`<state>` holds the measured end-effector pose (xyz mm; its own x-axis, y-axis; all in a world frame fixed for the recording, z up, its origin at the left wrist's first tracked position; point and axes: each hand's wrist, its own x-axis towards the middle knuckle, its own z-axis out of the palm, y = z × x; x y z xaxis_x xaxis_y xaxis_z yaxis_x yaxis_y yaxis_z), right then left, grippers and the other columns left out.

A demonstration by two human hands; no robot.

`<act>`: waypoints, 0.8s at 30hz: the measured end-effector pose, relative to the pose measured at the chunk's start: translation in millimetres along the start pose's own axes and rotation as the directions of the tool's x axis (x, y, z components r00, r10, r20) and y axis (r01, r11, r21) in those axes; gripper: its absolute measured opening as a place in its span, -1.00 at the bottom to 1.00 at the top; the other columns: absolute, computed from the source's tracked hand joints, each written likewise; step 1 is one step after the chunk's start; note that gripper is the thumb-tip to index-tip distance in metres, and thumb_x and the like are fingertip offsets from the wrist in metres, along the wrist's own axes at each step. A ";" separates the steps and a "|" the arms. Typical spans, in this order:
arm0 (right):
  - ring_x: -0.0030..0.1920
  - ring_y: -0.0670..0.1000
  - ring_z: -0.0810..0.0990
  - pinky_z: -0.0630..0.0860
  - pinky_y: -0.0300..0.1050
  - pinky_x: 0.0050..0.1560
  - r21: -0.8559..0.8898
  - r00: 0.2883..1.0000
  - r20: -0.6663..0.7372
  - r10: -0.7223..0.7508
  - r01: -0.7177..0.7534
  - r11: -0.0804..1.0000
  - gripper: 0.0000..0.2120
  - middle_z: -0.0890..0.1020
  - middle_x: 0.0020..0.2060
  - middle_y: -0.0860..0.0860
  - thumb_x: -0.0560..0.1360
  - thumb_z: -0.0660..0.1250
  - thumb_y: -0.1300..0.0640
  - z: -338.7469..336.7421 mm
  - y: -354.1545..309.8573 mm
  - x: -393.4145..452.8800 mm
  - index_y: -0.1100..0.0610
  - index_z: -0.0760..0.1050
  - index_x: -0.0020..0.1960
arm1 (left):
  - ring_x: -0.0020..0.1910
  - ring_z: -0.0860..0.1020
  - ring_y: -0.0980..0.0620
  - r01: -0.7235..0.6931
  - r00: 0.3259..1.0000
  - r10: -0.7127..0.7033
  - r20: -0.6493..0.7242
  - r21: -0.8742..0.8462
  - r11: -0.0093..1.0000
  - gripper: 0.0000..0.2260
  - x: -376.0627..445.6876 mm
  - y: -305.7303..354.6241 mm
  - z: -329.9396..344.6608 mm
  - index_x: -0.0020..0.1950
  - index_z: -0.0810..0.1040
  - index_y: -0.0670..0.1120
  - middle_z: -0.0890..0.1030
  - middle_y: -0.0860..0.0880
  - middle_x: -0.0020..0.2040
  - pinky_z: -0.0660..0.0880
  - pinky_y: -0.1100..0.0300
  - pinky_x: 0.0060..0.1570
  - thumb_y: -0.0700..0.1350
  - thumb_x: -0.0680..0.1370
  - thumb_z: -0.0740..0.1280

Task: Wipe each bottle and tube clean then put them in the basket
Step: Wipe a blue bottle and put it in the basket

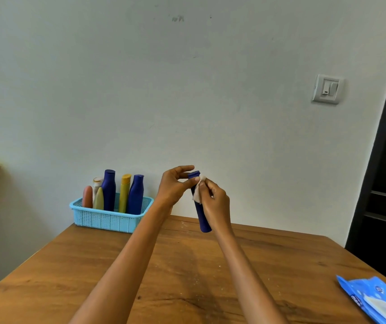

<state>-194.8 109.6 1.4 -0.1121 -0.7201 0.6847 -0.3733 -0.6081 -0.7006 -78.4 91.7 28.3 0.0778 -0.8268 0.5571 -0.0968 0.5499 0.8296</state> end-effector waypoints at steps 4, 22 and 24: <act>-0.02 -0.13 0.57 0.52 -0.39 -0.11 0.069 0.997 0.076 -0.020 0.015 0.998 -0.69 0.56 0.01 -0.15 0.59 0.20 0.07 3.2 4.0 -6.4 0.06 0.43 0.32 | -0.05 0.62 0.02 0.024 0.997 -0.019 -0.076 0.066 0.998 -0.74 3.4 -2.6 -1.4 0.13 0.56 0.00 0.62 0.04 -0.09 0.54 0.02 0.12 -0.11 0.45 0.44; -0.17 0.04 0.62 0.58 -0.07 -0.12 0.163 0.768 0.258 0.587 -0.633 0.757 -0.90 0.64 -0.16 0.11 0.53 0.29 0.22 -12.0 42.3 -11.7 0.16 0.54 -0.14 | -0.10 0.57 0.06 -0.001 0.974 0.033 -0.224 0.142 0.990 -0.74 -4.1 -9.0 7.1 0.17 0.56 -0.01 0.60 0.01 0.09 0.54 0.17 -0.08 -0.17 0.49 0.39; -0.12 0.07 0.63 0.58 0.00 -0.02 0.033 0.789 0.236 0.567 -0.590 0.807 -0.86 0.65 -0.15 0.11 0.52 0.30 0.21 -9.8 42.3 -11.9 0.11 0.55 -0.21 | -0.10 0.57 0.06 0.004 0.978 0.041 -0.202 0.217 0.976 -0.74 -6.0 -10.5 10.5 0.17 0.56 0.00 0.60 0.03 0.11 0.52 0.18 -0.09 -0.15 0.49 0.39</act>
<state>-218.3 95.8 -34.4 -0.0824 -0.9920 0.0960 -0.2044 -0.0774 -0.9758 -88.3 89.6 15.8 0.2729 -0.7626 0.5866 -0.3098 0.5076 0.8040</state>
